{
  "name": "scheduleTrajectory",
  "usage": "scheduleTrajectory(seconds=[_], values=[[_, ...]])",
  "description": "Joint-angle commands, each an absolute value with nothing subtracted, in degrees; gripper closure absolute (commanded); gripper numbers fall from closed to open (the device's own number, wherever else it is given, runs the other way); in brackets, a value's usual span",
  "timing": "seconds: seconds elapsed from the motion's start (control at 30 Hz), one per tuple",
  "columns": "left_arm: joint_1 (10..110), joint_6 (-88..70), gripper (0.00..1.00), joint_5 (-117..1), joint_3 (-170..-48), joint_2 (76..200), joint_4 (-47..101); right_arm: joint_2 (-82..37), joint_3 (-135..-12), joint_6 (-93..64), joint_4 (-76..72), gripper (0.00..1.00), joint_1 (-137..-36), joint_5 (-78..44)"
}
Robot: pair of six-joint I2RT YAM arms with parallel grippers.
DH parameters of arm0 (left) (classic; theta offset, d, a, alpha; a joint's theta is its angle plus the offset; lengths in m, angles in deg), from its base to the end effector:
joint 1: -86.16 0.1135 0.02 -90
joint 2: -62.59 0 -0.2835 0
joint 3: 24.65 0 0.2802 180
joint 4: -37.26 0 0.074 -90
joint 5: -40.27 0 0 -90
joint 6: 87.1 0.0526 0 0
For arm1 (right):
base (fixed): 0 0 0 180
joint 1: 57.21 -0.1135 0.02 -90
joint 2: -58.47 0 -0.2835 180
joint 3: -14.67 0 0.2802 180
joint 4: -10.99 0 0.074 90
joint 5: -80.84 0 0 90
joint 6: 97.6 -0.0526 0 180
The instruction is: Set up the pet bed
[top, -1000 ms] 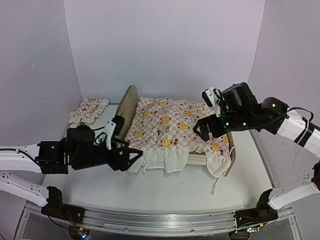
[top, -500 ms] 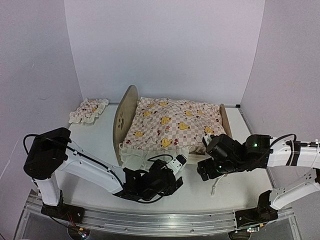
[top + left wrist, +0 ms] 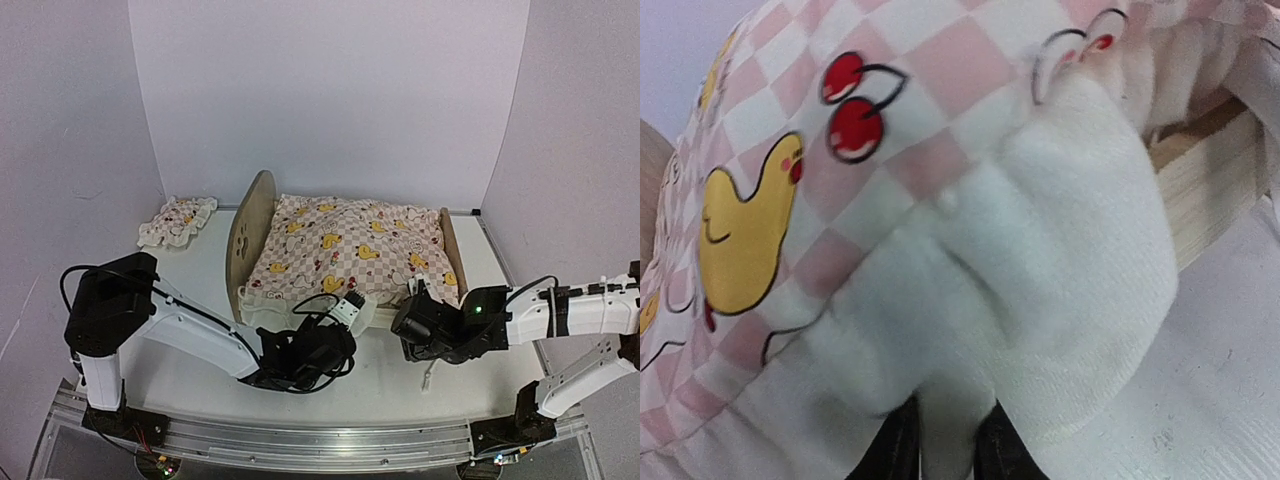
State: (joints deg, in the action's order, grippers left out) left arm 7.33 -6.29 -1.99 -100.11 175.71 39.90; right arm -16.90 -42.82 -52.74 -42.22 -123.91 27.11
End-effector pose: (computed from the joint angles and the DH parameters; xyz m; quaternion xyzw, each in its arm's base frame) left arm 0.1240 -0.4268 0.1403 0.3099 0.7726 -0.0351 0.5530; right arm 0.1286 0.2199 0.1917 -0.1251 0.9304 -0.0427 0.3418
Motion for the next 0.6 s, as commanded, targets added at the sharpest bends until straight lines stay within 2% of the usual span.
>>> scheduleTrajectory(seconds=[0.0, 0.03, 0.1, 0.2, 0.3, 0.4, 0.57], values=[[7.63, -7.01, 0.93, 0.01, -97.84, 166.78, 39.67, -19.29, -41.22, -55.51, -36.72, 0.34, -124.27, 34.38], [7.59, -7.52, 0.99, -0.06, -97.21, 165.23, 38.83, -20.26, -41.02, -56.14, -36.07, 0.35, -124.27, 35.52], [7.58, -8.5, 1.0, -0.37, -95.9, 162.04, 37.12, -22.02, -41.06, -57.54, -35.58, 0.41, -124.27, 37.85], [7.58, -9.56, 1.0, -1.05, -94.88, 157.87, 33.46, -23.63, -41.33, -58.98, -35.57, 0.56, -124.27, 40.8], [7.56, -9.41, 1.0, -4.56, -93.92, 154.16, 31.35, -23.33, -41.2, -58.33, -35.64, 0.73, -124.27, 43.55], [7.71, -9.79, 1.0, -7.01, -92.84, 151.42, 30.09, -20.79, -41.07, -56.52, -35.66, 1.0, -124.27, 46.21], [8.07, -11.57, 1.0, -9.95, -93.41, 149.56, 27.1, -12.4, -40.45, -49.77, -36.4, 1.0, -124.18, 45.19]])
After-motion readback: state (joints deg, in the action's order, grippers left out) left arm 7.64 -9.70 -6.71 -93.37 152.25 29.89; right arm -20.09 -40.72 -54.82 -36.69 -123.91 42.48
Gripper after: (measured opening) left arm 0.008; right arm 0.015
